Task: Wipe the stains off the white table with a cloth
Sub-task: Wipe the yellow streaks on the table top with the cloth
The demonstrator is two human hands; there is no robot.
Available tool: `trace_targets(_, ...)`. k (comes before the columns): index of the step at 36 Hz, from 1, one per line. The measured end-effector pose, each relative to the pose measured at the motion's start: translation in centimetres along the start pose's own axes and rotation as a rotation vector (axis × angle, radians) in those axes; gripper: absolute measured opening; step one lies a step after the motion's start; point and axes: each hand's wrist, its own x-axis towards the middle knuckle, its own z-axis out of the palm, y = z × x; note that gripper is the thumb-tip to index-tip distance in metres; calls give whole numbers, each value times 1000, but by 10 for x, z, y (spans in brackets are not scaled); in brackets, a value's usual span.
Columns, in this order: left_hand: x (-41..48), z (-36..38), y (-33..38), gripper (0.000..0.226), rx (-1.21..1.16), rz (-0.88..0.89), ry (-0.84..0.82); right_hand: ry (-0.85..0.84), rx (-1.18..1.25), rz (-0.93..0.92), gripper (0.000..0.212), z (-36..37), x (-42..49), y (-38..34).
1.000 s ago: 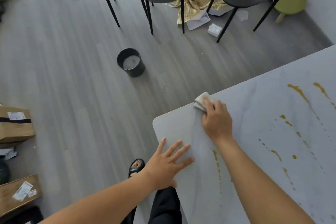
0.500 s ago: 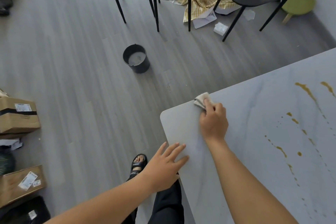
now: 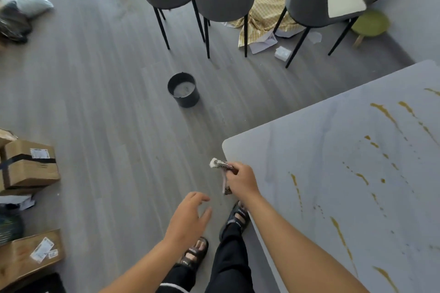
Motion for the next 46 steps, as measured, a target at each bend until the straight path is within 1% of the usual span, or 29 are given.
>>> trace_targets(1, -4, -3, 5, 21, -69, -39, 44, 1, 231, 102, 14, -5, -10, -6)
trace_targets(2, -14, -10, 13, 20, -162, -72, 65, 6, 450, 183, 11, -14, -32, -14)
trace_targets(3, -22, -15, 21, 18, -260, -97, 81, -3, 647, 217, 13, -23, -52, -18)
trace_targets(4, -33, -21, 29, 17, -361, -103, 66, 12, 793, 223, 15, -32, -82, -25)
trace_targets(6, -51, -33, 46, 14, -519, -101, -5, 39, 983, 222, 18, -45, -130, -26)
trace_targets(9, -101, -47, 72, 17, -632, -15, -224, 149, 1242, 192, 20, -50, -226, -19)
trace_targets(10, -103, -49, 74, 19, -689, 2, -289, 132, 1303, 193, 21, -50, -232, -20)
trace_targets(11, -158, -45, 85, 21, -619, 91, -469, 266, 1423, 78, 24, -38, -309, 1)
trace_targets(12, -165, -45, 91, 23, -609, 104, -487, 281, 1452, 45, 31, -31, -317, 5)
trace_targets(13, -170, -42, 91, 23, -623, 97, -494, 252, 1434, 50, 43, -26, -327, 8)
trace_targets(14, -190, -36, 94, 23, -629, 118, -549, 315, 1472, 46, 55, -13, -356, 12)
trace_targets(15, -206, -29, 94, 22, -640, 130, -589, 349, 1445, 34, 64, 3, -377, 24)
trace_targets(16, -224, -23, 95, 21, -626, 142, -641, 378, 1406, 37, 68, 15, -393, 31)
trace_targets(17, -264, -4, 96, 20, -561, 204, -740, 445, 1416, -8, 68, 32, -439, 54)
trace_targets(19, -300, 19, 82, 17, -477, 276, -798, 497, 1432, -33, 69, 60, -474, 79)
trace_targets(20, -321, 30, 78, 16, -439, 310, -822, 583, 1457, -15, 69, 70, -494, 93)
trace_targets(21, -345, 48, 72, 16, -406, 340, -839, 612, 1519, -32, 67, 78, -519, 109)
trace_targets(23, -376, 73, 57, 16, -374, 347, -855, 669, 1571, -29, 60, 84, -554, 135)
trace_targets(24, -396, 85, 51, 17, -345, 343, -880, 733, 1578, -23, 57, 83, -572, 151)
trace_targets(27, -459, 137, 39, 25, -259, 362, -964, 864, 1597, 21, 58, 77, -634, 209)
trace_targets(28, -470, 147, 38, 24, -217, 364, -978, 911, 1583, 66, 58, 77, -645, 221)
trace_targets(29, -502, 178, 35, 22, -190, 372, -1007, 938, 1616, 73, 57, 75, -677, 249)
trace_targets(30, -515, 191, 35, 21, -161, 371, -1031, 963, 1631, 82, 55, 75, -692, 261)
trace_targets(33, -576, 249, 32, 24, -95, 388, -1037, 999, 1754, 54, 42, 74, -758, 319)
trace_targets(35, -629, 289, 31, 19, -60, 400, -1068, 999, 1819, 53, 40, 72, -813, 358)
trace_targets(38, -695, 332, 31, 10, -9, 416, -1154, 1065, 1824, 125, 41, 62, -884, 404)
trace_targets(40, -728, 353, 32, 14, 11, 434, -1209, 1095, 1822, 137, 43, 50, -923, 424)
trace_targets(42, -759, 377, 32, 19, 40, 446, -1240, 1114, 1790, 165, 41, 38, -958, 452)
trace_targets(46, -799, 426, 34, 16, 45, 415, -1254, 1127, 1772, 181, 41, 11, -999, 498)
